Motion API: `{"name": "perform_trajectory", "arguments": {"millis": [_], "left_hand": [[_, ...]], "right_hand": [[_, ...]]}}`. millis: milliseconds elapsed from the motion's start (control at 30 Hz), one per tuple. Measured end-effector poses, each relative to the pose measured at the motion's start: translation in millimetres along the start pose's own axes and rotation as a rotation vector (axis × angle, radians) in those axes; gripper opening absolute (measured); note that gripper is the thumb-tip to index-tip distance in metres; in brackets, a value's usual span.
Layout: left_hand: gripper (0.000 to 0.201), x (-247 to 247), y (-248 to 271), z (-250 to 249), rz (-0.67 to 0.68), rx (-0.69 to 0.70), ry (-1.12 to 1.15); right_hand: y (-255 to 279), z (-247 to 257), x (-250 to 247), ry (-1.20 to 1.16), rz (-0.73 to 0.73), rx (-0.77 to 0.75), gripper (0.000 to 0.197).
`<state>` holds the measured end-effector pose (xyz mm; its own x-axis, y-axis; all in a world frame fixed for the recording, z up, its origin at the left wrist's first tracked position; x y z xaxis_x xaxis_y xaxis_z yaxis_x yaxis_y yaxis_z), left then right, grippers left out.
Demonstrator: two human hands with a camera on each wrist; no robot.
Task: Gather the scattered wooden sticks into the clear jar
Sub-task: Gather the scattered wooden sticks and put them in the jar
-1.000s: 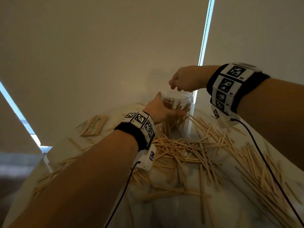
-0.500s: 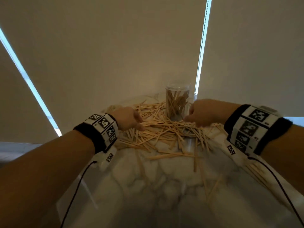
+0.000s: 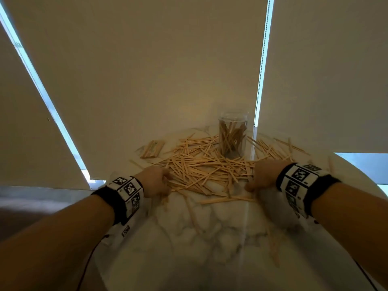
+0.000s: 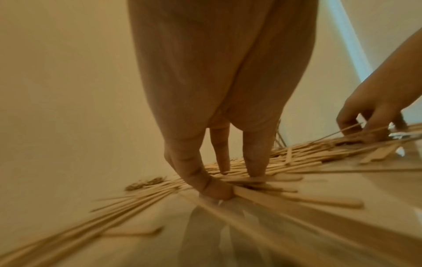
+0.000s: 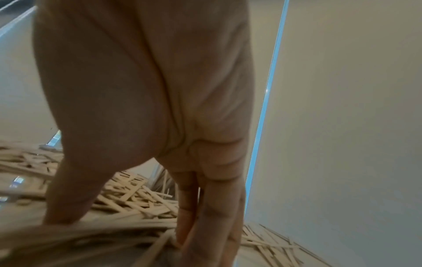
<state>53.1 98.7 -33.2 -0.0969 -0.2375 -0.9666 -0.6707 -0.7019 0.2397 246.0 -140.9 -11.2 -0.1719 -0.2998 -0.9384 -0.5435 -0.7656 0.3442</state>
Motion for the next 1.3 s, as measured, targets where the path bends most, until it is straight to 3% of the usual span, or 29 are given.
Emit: {"name": "perform_trajectory", "arguments": {"millis": [100, 167, 267, 333, 433, 633, 800, 867, 1067, 1167, 1267, 1300], "left_hand": [[0.046, 1.1, -9.1, -18.6, -0.028, -0.021, 0.135], [0.056, -0.6, -10.3, -28.7, -0.070, -0.116, 0.191], [0.076, 0.6, -10.7, -45.3, -0.012, -0.200, 0.051], [0.069, 2.0, -12.3, -54.2, 0.013, -0.194, 0.027], [0.047, 1.6, -13.5, -59.8, 0.018, -0.198, 0.058], [0.022, -4.8, -15.6, -49.4, 0.153, -0.281, 0.272], [0.043, -1.6, -13.1, -53.0, 0.132, -0.293, 0.379], [0.038, -1.7, -10.8, -56.1, 0.174, -0.297, 0.400], [0.015, -9.1, -11.3, -48.9, 0.221, -0.321, 0.371], [0.017, -10.7, -9.8, -41.4, 0.179, -0.328, 0.360], [0.012, -5.9, -10.9, -36.6, 0.212, -0.293, 0.560], [0.020, -4.2, -10.3, -35.6, 0.213, -0.302, 0.662]], "right_hand": [[3.8, 3.6, -8.6, -0.064, 0.009, -0.017, 0.048], [1.8, 5.8, -8.2, -0.049, 0.008, -0.024, 0.037], [-4.4, 9.7, -4.4, -0.026, -0.007, -0.032, 0.028], [-6.6, 12.9, -4.8, -0.009, -0.018, -0.026, 0.024], [-8.3, 14.7, -5.3, 0.021, -0.009, -0.013, 0.035], [-7.4, 18.0, -7.9, 0.028, 0.004, -0.058, 0.030], [-4.7, 20.9, -9.0, -0.023, 0.011, -0.065, 0.031], [-4.1, 21.1, -6.2, -0.015, -0.011, -0.061, 0.037], [-0.1, 23.4, -8.4, -0.028, 0.058, -0.076, 0.026], [-1.0, 21.3, -8.3, -0.019, 0.024, -0.032, 0.036], [1.1, 14.4, -8.4, -0.084, -0.004, -0.028, 0.032], [6.2, 14.6, -12.4, -0.133, -0.011, -0.008, 0.028]]}}
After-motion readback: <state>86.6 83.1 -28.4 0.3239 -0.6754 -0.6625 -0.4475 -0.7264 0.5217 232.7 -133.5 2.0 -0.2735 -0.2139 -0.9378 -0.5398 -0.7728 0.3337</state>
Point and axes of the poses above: each hand's wrist, its own y-axis away from the middle knuckle, its own x-axis out of the palm, z = x × y, the point moved 2 cm from there along -y, towards the middle knuckle, and after that the axes turned 13 degrees about -x, right-handed, at the moved point
